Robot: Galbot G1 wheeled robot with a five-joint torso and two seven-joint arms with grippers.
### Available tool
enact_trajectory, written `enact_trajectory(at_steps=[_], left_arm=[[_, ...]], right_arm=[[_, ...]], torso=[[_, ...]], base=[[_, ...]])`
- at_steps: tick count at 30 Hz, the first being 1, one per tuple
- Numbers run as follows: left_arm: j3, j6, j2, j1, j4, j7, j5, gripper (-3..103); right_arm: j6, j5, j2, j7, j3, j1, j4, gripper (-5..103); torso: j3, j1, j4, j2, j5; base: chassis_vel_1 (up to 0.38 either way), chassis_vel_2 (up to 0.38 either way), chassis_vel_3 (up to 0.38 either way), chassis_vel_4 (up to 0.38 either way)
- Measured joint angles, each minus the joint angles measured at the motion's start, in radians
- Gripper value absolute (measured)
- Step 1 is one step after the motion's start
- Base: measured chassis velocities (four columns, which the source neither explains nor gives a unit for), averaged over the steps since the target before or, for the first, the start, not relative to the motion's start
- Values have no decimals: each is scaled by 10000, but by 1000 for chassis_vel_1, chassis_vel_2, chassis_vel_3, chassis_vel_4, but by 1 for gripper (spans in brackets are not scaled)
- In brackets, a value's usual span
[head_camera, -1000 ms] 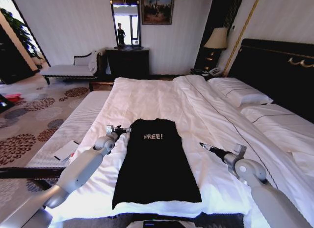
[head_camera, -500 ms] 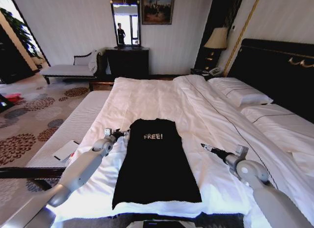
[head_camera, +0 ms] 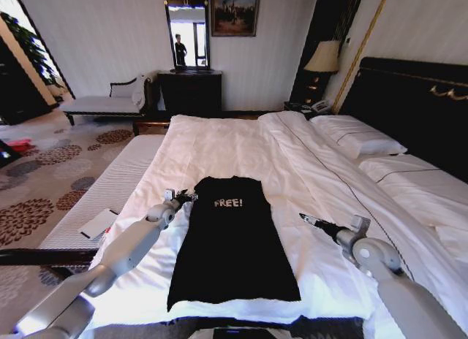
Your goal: Fold the clothes on the bed.
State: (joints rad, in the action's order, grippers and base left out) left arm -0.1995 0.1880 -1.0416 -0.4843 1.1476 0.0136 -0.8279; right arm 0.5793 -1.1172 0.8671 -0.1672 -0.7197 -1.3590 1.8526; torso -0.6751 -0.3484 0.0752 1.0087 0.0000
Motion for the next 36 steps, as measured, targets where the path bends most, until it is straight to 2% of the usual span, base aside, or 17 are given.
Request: enact_trajectory(at_steps=[9, 14, 21, 23, 27, 28, 36], left_arm=[[-323, -77, -193, 648, -468, 129, 62, 79], [-676, -89, -426, 1066, -1162, 245, 76, 79], [-617, -60, -672, 1111, -1492, 230, 10, 81], [-551, 30, -672, 1086, -1505, 153, -160, 77], [-470, 104, -747, 1148, -1718, 140, -425, 81], [-421, 167, -846, 1219, -1902, 186, -623, 84], [-124, 303, -1565, 1349, -2653, 347, -1152, 86]], right_arm=[[-39, 130, 19, 84, -74, -74, -54, 100], [-58, 142, 20, 97, -41, -24, -104, 100], [-70, 142, -6, 119, -83, -58, -104, 100], [-92, 142, -21, 160, -102, -70, -123, 100], [-100, 150, -22, 171, -56, -37, -140, 100], [-100, 153, -22, 170, -3, -4, -140, 100], [-101, 150, -27, 156, 94, 61, -114, 100]], torso=[[0, 0, 0, 0, 1], [0, 0, 1, 0, 0], [0, -1, 3, 0, 0], [0, 0, 1, 0, -1], [0, 0, -1, 0, 0], [0, 0, -1, 0, -1], [0, -1, 3, 0, 0]], base=[[0, 0, 0, 0], [0, 0, 0, 0], [0, 0, 0, 0], [0, 0, 0, 0], [0, 0, 0, 0], [0, 0, 0, 0], [0, 0, 0, 0]])
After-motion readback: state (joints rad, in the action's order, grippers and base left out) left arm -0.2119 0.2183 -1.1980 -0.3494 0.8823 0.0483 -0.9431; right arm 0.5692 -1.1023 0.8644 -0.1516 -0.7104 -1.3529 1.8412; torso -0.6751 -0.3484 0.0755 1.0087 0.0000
